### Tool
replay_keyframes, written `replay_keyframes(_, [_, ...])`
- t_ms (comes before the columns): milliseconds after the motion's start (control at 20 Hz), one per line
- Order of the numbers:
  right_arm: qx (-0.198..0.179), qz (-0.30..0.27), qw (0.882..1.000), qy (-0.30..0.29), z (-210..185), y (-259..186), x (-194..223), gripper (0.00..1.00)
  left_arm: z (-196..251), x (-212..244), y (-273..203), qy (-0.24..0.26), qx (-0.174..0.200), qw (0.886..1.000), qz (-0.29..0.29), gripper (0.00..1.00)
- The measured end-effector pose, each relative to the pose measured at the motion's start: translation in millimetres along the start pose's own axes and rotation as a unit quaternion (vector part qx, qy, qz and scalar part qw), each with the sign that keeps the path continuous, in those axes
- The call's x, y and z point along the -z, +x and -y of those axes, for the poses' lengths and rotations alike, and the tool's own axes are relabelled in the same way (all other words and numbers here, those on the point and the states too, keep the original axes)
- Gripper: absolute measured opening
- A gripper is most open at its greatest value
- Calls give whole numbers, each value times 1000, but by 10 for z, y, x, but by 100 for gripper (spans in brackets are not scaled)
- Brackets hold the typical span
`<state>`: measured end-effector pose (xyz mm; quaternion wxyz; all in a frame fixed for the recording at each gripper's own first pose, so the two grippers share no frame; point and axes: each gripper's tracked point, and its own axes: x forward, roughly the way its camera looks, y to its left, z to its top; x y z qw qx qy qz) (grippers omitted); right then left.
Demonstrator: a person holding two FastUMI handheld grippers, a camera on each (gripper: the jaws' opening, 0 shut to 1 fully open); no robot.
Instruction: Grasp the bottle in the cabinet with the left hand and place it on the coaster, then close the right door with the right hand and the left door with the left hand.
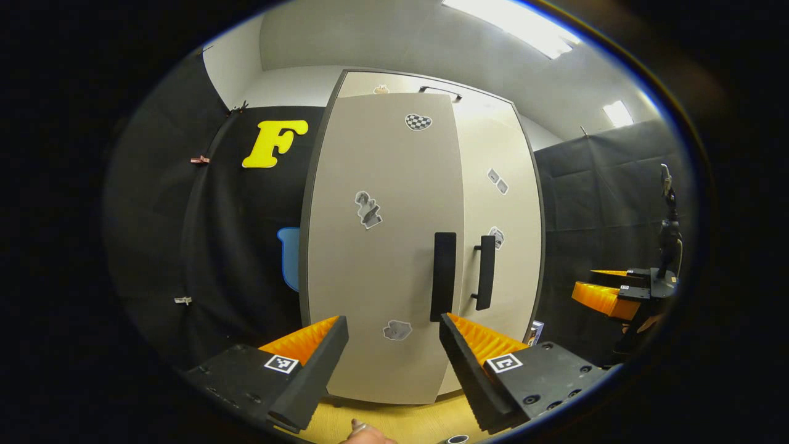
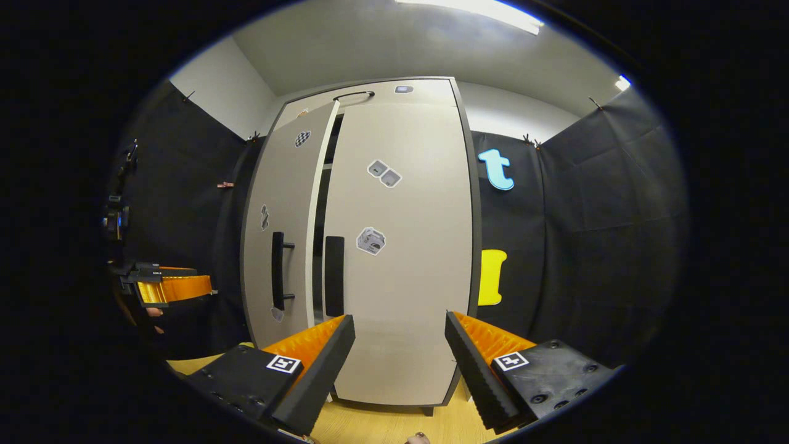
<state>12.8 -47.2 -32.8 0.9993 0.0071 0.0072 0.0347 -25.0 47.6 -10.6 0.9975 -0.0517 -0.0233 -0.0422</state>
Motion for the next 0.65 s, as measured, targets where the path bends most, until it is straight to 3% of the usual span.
replay_keyframes(650, [1,-2,1000,-6,-3,-67,-28,98,-70,55,-22,-14,-14,1000,-11,95])
